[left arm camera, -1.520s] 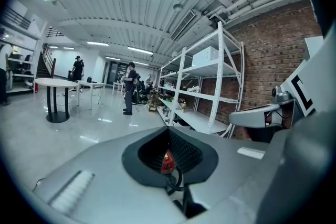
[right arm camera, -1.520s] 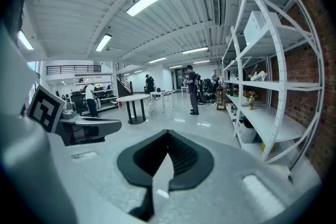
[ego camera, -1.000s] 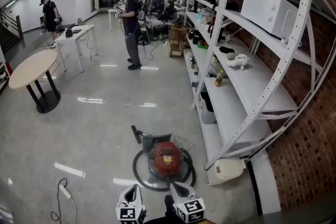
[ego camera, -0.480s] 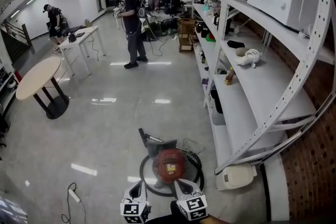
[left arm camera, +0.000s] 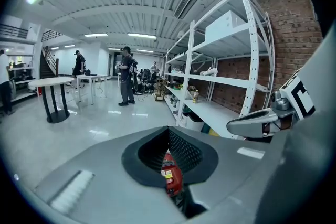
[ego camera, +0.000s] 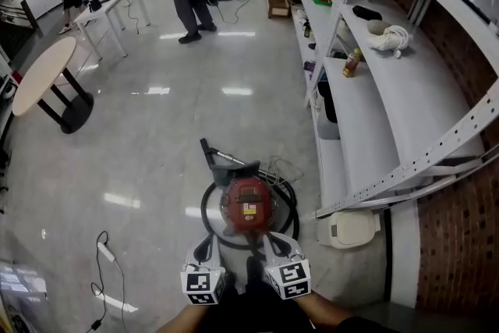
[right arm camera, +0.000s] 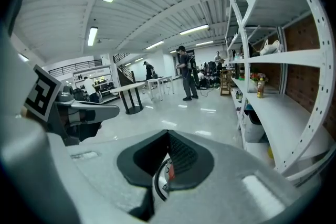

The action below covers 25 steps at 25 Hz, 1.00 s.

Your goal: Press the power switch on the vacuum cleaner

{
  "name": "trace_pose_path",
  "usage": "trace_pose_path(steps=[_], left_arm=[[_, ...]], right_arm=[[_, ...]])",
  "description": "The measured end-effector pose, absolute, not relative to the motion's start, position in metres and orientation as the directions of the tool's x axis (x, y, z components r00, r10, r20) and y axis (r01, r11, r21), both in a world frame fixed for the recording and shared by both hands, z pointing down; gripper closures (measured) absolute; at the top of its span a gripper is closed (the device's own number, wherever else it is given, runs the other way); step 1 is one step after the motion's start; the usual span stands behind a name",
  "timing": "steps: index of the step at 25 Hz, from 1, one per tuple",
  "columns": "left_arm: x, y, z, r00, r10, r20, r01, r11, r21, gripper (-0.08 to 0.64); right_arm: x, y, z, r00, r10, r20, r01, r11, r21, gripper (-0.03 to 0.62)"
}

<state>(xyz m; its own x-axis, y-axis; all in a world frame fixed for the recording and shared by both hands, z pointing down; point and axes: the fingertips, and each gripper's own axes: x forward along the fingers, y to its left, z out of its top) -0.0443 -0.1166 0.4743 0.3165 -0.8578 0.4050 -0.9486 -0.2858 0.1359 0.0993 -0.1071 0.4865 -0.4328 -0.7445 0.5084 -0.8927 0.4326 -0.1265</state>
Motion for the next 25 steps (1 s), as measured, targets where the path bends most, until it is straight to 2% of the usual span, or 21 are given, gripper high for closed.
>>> trace_pose_path(steps=[6, 15, 25], left_arm=[[-0.030, -0.145, 0.512, 0.333, -0.818, 0.469, -0.941, -0.315, 0.119, 0.543], [-0.023, -0.187, 0.595, 0.353, -0.756, 0.551, -0.931, -0.344, 0.123, 0.543], [-0.020, -0.197, 0.681, 0.362, -0.678, 0.639, -0.925, -0.345, 0.158, 0.544]], right_arm=[[0.106, -0.127, 0.525, -0.392, -0.706, 0.589, -0.908, 0.401, -0.123, 0.600], [0.102, -0.159, 0.637, -0.350, -0.579, 0.736, -0.909, 0.401, -0.117, 0.600], [0.081, -0.182, 0.734, -0.318, -0.461, 0.829, -0.917, 0.372, -0.146, 0.600]])
